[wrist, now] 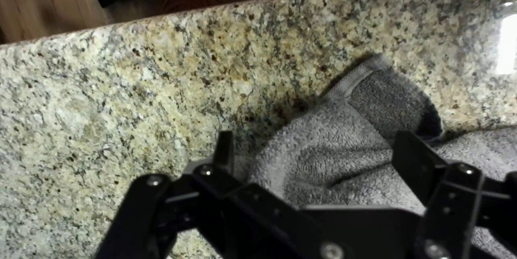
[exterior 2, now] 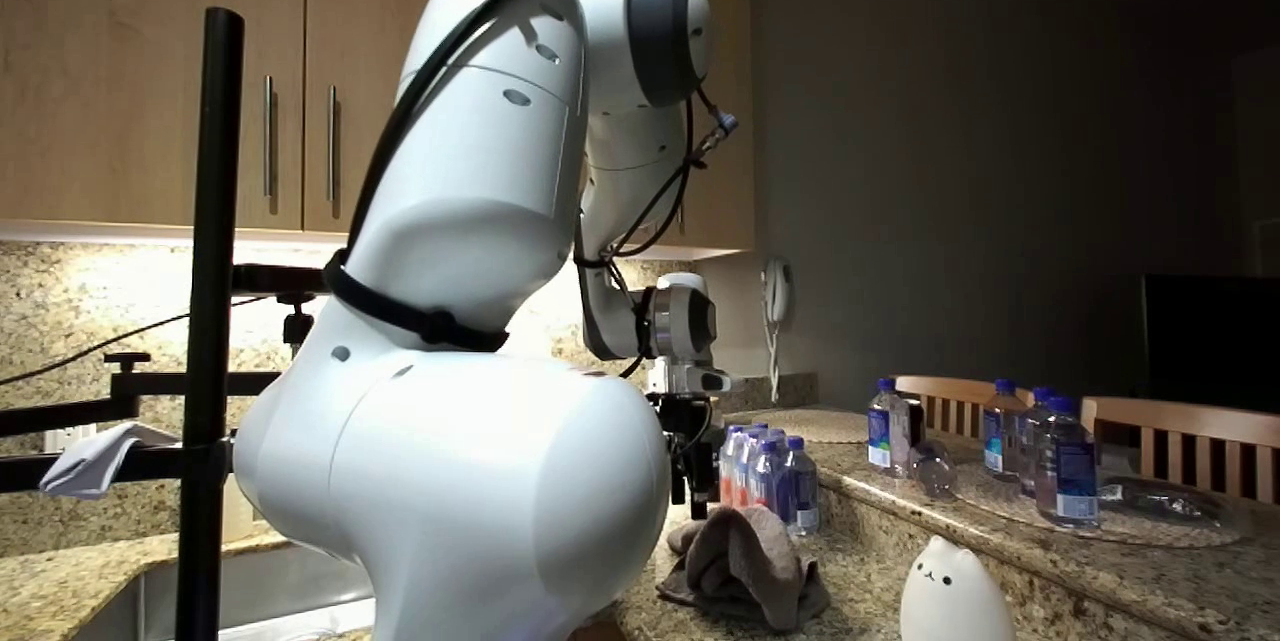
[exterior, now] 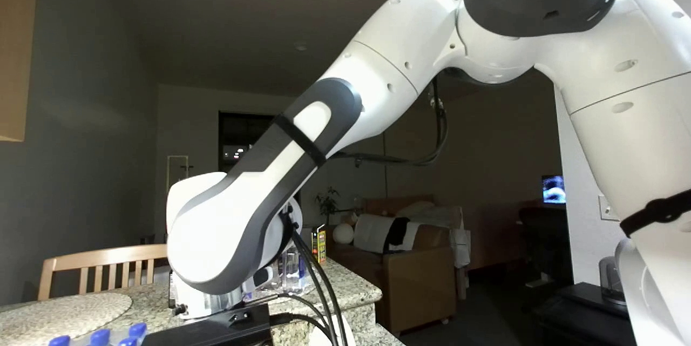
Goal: Move the towel to the left
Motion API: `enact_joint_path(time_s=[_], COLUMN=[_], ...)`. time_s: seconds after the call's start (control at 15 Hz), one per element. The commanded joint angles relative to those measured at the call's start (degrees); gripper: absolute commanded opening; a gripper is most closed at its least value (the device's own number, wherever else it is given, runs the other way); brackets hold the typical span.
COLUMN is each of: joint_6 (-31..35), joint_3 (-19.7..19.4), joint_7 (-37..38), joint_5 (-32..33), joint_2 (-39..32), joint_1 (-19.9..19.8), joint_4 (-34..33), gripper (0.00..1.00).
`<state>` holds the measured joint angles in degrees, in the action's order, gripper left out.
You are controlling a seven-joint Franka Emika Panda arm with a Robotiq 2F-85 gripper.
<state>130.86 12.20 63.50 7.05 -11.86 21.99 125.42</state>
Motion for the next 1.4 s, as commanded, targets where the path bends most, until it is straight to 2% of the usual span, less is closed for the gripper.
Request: enact_joint_path(time_s=[0.0,0.33,0.67,1.0,1.33], joint_6=[1.3,-1.3,-6.8,-11.3,-17.7], joint_3=[1.3,3.6,5.2,4.2,2.4], joint_7=[5.2,7.1,-1.2,-16.3,-30.5], joint_5=[-1.3,-1.4,-6.6,-12.3,-12.0], joint_2=[7.1,13.9,17.4,17.5,16.2], joint_1=[0.3,-0.6,-1.0,-2.2,-5.3], joint_4=[5.3,6.2,3.6,-2.0,-8.8], gripper=[1.00,1.00,1.00,1.00,1.00])
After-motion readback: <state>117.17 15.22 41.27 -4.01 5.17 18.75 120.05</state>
